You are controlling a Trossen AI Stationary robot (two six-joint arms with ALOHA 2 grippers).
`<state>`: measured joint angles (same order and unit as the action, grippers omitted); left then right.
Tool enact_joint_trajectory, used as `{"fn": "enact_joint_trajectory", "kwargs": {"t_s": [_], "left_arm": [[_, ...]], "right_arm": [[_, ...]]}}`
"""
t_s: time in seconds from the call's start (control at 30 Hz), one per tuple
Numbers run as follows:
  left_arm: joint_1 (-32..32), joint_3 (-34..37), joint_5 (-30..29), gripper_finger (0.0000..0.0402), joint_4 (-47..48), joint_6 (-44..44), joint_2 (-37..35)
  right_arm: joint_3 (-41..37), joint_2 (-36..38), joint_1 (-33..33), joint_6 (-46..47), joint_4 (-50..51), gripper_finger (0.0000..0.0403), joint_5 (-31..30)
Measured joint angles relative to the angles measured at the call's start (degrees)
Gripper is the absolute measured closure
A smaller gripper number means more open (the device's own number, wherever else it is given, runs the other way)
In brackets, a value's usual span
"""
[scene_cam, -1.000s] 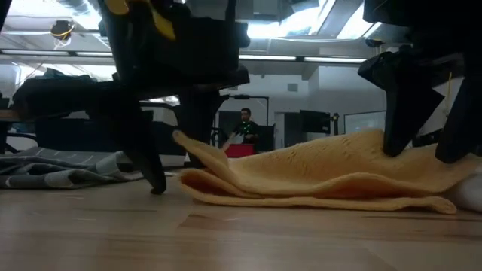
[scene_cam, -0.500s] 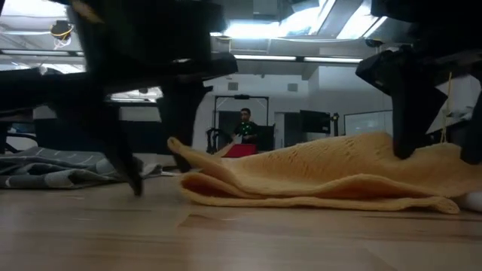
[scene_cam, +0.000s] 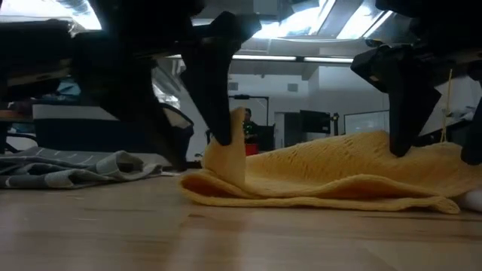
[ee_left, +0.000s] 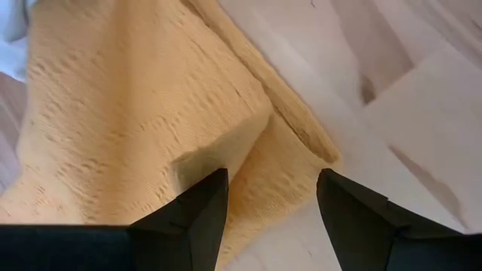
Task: Fold towel
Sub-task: Fold the yellow towel
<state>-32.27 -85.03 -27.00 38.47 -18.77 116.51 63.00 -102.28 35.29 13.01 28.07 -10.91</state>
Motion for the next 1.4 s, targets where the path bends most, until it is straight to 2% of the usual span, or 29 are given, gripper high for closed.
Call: {"fn": "enact_joint_trajectory", "kwargs": {"t_s": [0.3,0.73,1.07,1.23,1.4], "left_arm": [[0.0,0.3,2.9,0.0209,-0.2,-0.8,0.0],[2.1,0.1,3.7,0.0209,-1.0,-3.4,3.5],[2.7,0.2,3.5,0.0209,-1.7,0.4,4.6],[3.0,0.2,3.5,0.0213,-1.7,3.6,4.7],[3.0,0.3,3.8,0.0259,-1.3,8.6,4.8]], "right_arm": [[0.0,-2.4,0.0,0.0,-1.8,0.0171,0.4],[0.0,-3.9,-0.1,0.1,-1.6,0.0171,-2.0],[0.0,-6.1,-0.1,0.5,-5.3,0.0175,0.4],[0.1,-6.7,-0.1,5.0,-7.0,0.0228,0.4],[0.1,-6.8,-0.1,10.7,-8.6,0.032,0.5]]}}
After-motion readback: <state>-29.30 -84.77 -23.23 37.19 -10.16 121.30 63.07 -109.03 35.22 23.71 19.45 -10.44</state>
